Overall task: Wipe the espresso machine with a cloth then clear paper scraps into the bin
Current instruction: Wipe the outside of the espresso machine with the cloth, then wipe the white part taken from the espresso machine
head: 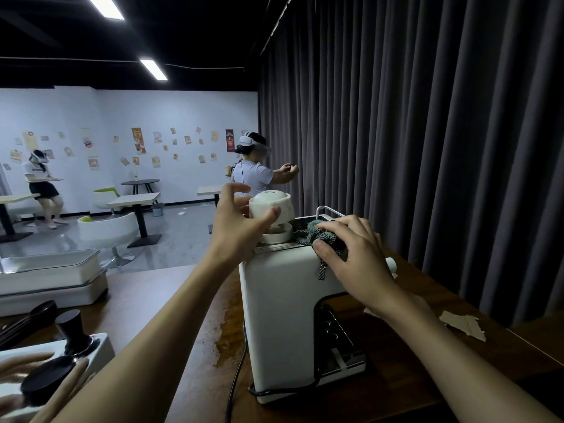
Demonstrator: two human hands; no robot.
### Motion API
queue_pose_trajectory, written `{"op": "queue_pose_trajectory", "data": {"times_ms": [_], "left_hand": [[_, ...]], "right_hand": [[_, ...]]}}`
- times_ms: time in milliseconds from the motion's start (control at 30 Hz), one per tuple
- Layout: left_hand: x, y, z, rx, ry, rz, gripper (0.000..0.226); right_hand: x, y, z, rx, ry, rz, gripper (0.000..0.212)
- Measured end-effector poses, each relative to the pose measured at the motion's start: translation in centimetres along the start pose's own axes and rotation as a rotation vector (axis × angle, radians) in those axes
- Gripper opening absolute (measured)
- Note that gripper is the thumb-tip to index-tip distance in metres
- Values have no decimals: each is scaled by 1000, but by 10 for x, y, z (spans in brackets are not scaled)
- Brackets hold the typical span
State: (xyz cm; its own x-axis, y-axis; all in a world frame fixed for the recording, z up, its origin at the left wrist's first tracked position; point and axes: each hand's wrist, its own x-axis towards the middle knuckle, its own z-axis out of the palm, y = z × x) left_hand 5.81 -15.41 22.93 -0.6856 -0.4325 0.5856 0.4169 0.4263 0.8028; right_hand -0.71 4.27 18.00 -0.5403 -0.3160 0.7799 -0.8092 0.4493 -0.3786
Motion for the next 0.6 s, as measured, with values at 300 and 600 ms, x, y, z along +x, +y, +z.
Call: {"op": "queue_pose_trajectory", "data": {"times_ms": [300,600], "left_hand": [[-22,39,12,-237,-21,22,41],[-65,57,71,-303,-168,76,39]], "right_hand": [[1,-22,-25,272,274,72,26],[-24,-25,-74,652,579,341,15]]}}
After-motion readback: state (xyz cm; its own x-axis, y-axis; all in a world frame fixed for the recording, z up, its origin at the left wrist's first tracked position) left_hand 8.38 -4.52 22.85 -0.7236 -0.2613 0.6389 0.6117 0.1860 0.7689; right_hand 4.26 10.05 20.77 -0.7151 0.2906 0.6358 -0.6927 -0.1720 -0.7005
